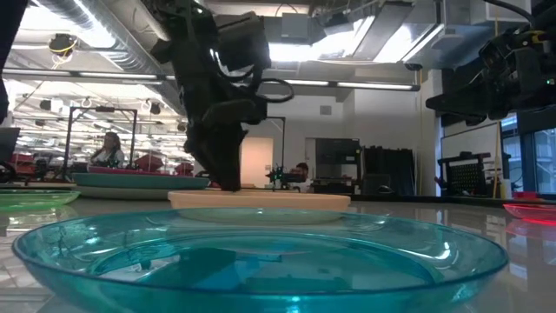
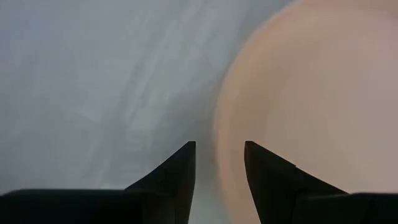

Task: Stack plastic plates
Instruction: Stack the brown plate on top of the pink plate

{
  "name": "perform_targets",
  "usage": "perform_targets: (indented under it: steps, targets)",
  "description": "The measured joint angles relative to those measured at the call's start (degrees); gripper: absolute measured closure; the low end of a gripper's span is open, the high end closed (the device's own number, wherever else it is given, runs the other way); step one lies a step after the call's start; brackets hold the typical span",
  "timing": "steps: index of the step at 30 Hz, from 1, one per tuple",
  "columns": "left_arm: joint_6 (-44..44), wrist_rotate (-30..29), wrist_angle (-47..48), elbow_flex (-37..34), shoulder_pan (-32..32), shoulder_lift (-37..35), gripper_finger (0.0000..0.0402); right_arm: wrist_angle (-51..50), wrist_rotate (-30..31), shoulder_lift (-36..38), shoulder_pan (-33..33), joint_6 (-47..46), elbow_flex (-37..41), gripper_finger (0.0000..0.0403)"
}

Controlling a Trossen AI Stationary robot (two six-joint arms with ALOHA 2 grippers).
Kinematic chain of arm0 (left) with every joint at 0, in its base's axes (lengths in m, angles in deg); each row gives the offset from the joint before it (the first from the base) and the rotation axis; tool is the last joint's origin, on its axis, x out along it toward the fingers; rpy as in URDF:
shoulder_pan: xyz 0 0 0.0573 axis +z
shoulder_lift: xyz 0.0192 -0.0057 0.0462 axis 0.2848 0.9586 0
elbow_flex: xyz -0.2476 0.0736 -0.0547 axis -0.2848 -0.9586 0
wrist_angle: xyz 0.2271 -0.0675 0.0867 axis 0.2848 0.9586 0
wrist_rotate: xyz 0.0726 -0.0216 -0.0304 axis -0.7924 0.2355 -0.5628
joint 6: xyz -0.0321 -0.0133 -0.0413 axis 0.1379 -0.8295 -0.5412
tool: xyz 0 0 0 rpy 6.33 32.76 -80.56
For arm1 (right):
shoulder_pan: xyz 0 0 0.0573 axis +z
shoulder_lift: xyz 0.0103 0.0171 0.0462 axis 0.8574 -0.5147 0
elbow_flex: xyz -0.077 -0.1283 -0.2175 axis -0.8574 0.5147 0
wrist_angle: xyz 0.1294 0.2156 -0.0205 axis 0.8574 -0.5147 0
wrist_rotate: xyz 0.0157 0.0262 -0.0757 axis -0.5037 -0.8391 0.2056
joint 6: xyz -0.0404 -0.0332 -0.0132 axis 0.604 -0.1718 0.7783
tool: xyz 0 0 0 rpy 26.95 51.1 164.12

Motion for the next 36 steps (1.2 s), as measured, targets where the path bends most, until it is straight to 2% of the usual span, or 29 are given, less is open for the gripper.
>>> perform_targets:
  steps: [8, 24, 31, 36]
  targets:
    - [2.3, -0.3, -1.0, -0.1, -0.7, 1.7, 0.0280, 0.0, 0.0, 0.0, 0.0, 0.0, 0.0, 0.0398]
    - [6.0, -0.2, -1.2, -0.1, -0.7, 1.7, 0.0394, -0.1, 0.0, 0.0, 0.0, 0.0, 0.0, 0.0398]
    - [7.0, -0.4, -1.2, -0.1, -1.0, 1.5, 0.0391, -0.1, 0.0, 0.0, 0.0, 0.0, 0.0, 0.0398]
    - [7.6, -1.2, 0.4, -0.1, -1.0, -1.7, 0.0391, -0.2, 0.0, 0.0, 0.0, 0.0, 0.0, 0.0398]
